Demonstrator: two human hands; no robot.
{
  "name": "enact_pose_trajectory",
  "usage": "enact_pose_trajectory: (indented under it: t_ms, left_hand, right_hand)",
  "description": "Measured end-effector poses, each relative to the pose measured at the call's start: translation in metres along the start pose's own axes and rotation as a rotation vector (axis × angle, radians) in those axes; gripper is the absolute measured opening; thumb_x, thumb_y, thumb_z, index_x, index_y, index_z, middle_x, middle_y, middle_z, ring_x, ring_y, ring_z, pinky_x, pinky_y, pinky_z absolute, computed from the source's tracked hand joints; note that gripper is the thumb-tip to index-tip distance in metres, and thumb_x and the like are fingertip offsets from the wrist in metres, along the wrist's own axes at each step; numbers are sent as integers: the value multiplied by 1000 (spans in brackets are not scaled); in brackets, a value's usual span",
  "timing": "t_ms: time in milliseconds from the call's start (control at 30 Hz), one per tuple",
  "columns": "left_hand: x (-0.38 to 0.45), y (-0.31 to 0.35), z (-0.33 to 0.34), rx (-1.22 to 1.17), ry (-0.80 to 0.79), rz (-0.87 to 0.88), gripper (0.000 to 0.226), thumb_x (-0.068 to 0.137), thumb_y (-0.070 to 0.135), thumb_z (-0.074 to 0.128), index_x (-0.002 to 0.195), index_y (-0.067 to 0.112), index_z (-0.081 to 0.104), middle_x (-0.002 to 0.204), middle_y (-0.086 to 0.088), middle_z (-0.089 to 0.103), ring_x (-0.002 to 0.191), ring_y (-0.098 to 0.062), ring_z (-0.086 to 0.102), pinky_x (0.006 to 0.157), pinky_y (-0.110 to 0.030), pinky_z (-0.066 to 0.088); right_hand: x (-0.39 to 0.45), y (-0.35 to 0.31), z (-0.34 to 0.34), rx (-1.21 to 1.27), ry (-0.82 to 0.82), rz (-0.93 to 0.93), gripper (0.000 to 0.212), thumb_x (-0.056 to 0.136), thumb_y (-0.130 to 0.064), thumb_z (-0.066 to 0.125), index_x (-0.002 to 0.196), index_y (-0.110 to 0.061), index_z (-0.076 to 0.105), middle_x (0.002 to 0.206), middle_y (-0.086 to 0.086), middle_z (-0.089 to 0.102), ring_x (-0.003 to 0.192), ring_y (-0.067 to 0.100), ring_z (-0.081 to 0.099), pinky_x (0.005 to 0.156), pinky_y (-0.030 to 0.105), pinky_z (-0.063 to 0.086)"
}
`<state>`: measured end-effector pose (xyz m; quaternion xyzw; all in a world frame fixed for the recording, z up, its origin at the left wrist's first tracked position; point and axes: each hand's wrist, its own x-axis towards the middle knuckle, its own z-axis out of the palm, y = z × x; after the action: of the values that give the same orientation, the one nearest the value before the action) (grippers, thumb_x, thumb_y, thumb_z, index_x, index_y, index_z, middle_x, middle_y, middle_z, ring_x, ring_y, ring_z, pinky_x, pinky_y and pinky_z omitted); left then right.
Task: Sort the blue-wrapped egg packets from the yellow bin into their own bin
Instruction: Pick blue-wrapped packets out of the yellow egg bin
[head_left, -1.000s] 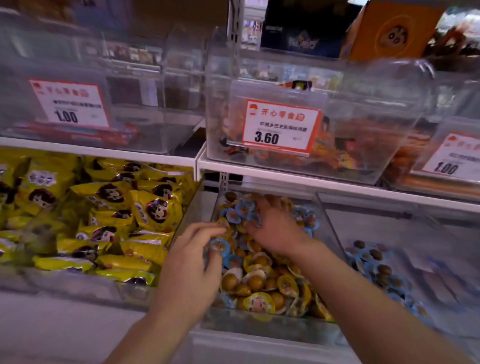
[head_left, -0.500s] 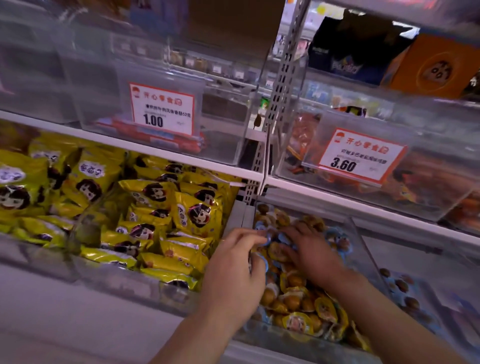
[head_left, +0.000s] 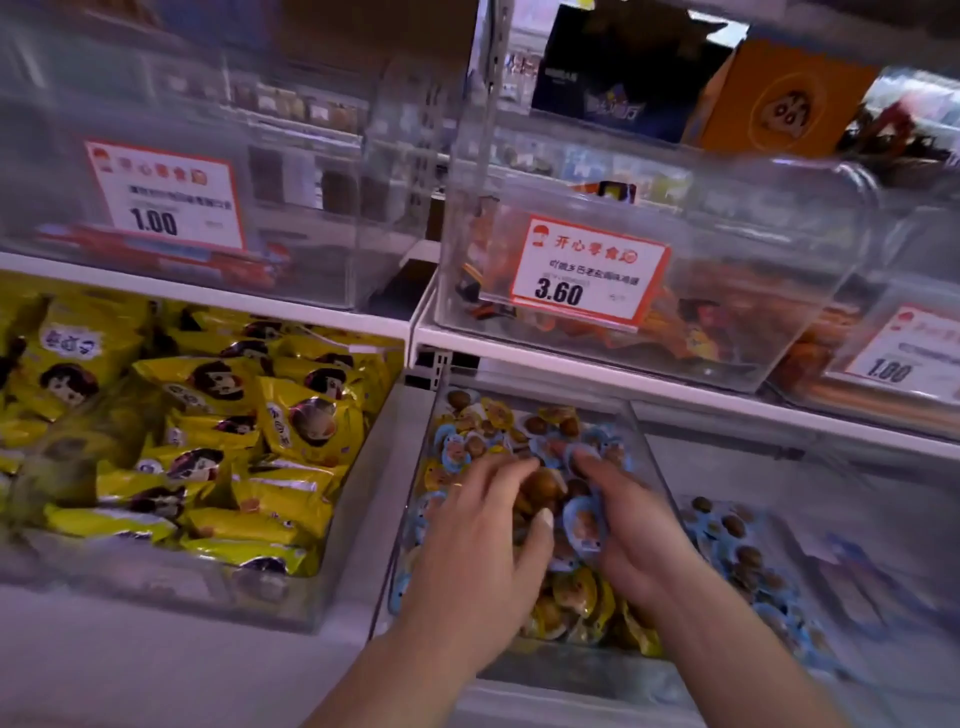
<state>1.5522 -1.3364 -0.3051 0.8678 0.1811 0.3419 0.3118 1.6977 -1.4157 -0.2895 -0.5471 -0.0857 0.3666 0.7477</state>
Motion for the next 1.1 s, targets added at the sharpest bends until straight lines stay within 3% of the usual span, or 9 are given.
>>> enact_pose_trajectory:
  t_ms: [100,300,467,600,667,800,933,1000,1100]
  left_hand:
    - [2,-7,21,81,-172,-24,62,87,69,41,144,48,25,147,20,28,130,-6,37,104,-30,41]
    - [12,-17,25,122,-129,4,20,90,34,62,109,32,66,112,14,62,103,-13,62,86,-35,50]
    - [15,-18,21,115,-52,-37,15,88,29,67,103,28,70,110,16,61,100,-8,61,86,-30,49]
    - [13,-11,19,269,-186,41,26,88,42,63,113,34,68,122,19,57,112,-13,57,96,-39,47]
    - [13,-10,21,339,-214,17,23,87,38,66,110,35,69,121,17,58,109,-18,58,95,-43,46]
    - [17,-6,22,195,-20,-21,8,83,23,75,86,28,71,106,16,63,99,-10,61,85,-34,50]
    - [20,12,20,-239,274,-124,7,87,28,73,87,33,68,88,19,69,83,3,65,69,-9,48]
    - [18,24,24,-392,311,-150,6,87,28,73,87,32,68,85,18,71,78,1,68,66,-11,51]
    - [11,37,32,-374,197,-79,8,84,26,75,85,32,70,87,19,71,85,1,68,73,-11,50]
  right_hand:
    - [-8,4,-6,128,-24,-14,32,100,-14,54,127,2,61,125,22,67,117,34,64,99,46,51]
    - [-14,0,-20,129,43,-61,26,98,-12,60,119,2,66,112,18,73,103,30,72,79,35,61]
    - [-21,-6,-25,88,56,-74,21,94,-4,63,114,-7,69,93,14,75,84,25,74,59,31,57]
    - [-28,-10,-26,-13,16,-149,22,92,-6,67,113,-10,70,88,13,71,71,20,70,47,26,47]
    - [-33,-14,-28,-75,6,-187,17,91,-9,69,108,-13,73,85,10,72,68,19,67,45,24,44]
    - [-43,-17,-33,-165,-5,-241,17,92,-11,70,108,-16,73,82,8,73,67,20,68,49,23,48]
    - [-49,-12,-30,-93,20,-161,18,94,-9,65,111,-8,71,108,17,71,83,24,72,69,35,60]
    - [-53,-11,-25,131,-62,-23,25,94,-14,65,114,0,68,114,20,71,98,28,72,76,39,60]
    - [-59,-13,-19,336,-190,76,40,92,-29,66,120,0,63,114,22,71,108,32,70,86,46,59]
